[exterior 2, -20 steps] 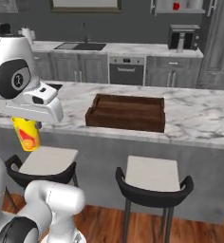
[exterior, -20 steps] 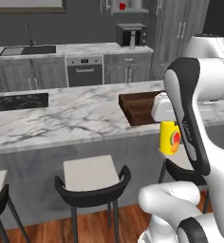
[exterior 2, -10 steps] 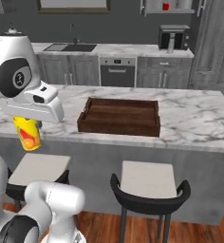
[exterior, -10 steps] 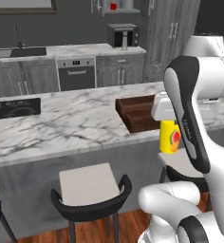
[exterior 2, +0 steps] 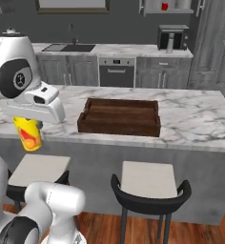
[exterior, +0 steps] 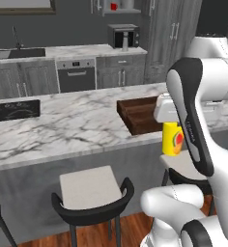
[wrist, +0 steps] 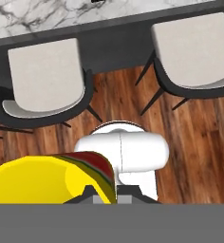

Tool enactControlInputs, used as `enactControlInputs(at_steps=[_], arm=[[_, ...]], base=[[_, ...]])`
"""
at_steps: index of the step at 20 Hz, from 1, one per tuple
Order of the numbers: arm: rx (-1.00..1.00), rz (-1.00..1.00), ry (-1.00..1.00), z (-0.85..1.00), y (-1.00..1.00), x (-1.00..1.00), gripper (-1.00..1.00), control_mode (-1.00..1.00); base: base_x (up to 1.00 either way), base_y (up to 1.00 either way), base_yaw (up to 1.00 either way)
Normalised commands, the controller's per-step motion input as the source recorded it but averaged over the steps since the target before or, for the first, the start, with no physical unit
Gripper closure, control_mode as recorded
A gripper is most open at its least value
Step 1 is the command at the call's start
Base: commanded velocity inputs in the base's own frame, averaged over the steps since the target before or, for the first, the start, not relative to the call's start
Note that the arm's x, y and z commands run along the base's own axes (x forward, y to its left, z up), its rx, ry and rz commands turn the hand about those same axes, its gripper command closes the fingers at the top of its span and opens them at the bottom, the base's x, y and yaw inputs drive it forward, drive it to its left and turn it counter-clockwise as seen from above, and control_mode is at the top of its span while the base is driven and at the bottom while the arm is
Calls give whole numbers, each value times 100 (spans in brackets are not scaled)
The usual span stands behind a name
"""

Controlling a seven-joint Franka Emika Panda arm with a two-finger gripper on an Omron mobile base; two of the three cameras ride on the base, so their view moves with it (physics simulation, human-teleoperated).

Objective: There is a tray on the dining counter. Grab the cup, mug, and pitcher and place them on the tray. The pitcher may be placed next to the tray if it cannot fit the tray.

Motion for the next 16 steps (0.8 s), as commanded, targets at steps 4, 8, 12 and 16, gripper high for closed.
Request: enactControlInputs(at_steps=[4, 8, 12, 16], arm=[[0, 0, 0, 0, -17, 65, 100, -100], [0, 0, 0, 0, -16, 72, 100, -100], [0, 0, 0, 0, -15, 73, 100, -100], [0, 0, 0, 0, -7, 55, 100, -100]], base=[[0, 0, 0], [0, 0, 0], [0, 0, 0], [0, 0, 0]])
